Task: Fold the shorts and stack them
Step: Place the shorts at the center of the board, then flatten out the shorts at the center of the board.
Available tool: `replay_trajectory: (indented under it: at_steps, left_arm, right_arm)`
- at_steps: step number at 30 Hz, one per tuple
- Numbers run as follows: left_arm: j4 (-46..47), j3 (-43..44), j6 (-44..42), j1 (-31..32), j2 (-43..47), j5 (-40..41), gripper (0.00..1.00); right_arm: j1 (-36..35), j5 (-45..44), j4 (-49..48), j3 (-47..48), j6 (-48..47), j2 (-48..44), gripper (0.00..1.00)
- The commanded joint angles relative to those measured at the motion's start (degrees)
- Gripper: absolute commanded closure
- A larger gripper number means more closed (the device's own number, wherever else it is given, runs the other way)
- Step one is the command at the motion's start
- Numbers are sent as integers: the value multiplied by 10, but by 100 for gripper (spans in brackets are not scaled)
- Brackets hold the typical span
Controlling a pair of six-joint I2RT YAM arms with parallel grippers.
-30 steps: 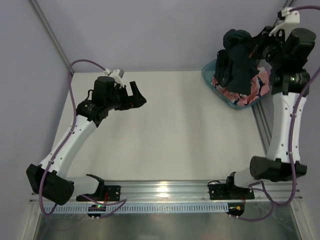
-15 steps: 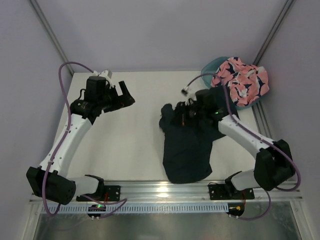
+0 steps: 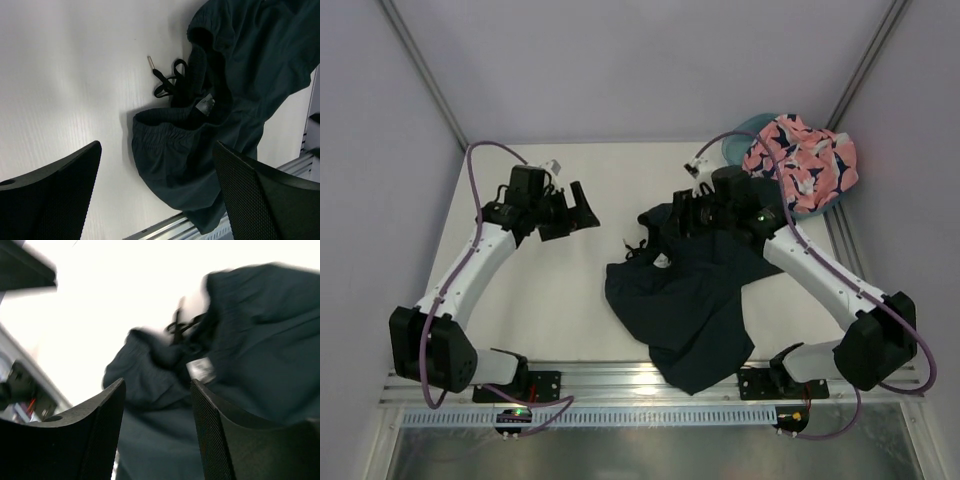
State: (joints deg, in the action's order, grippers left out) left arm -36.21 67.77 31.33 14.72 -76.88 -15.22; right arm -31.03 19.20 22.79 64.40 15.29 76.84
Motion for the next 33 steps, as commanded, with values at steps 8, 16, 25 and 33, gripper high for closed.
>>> replay_trajectory:
  at_steps: [8,16,25,33]
  left_arm:
    - [97,-94,11,52,-65,-65,8]
    - [172,-110,37,63,-129,-82,9]
    - [191,-103,41,74,-187,-63,12]
    - [227,-102,53,75,-216,-81,18]
  right_arm:
    - [79,-2,44,229,-81,258,43]
    - [48,-6,53,326,-83,359,37]
    - [-11,-128,81,355,-88,420,31]
    - [-28,-212,84,352,-84,440,26]
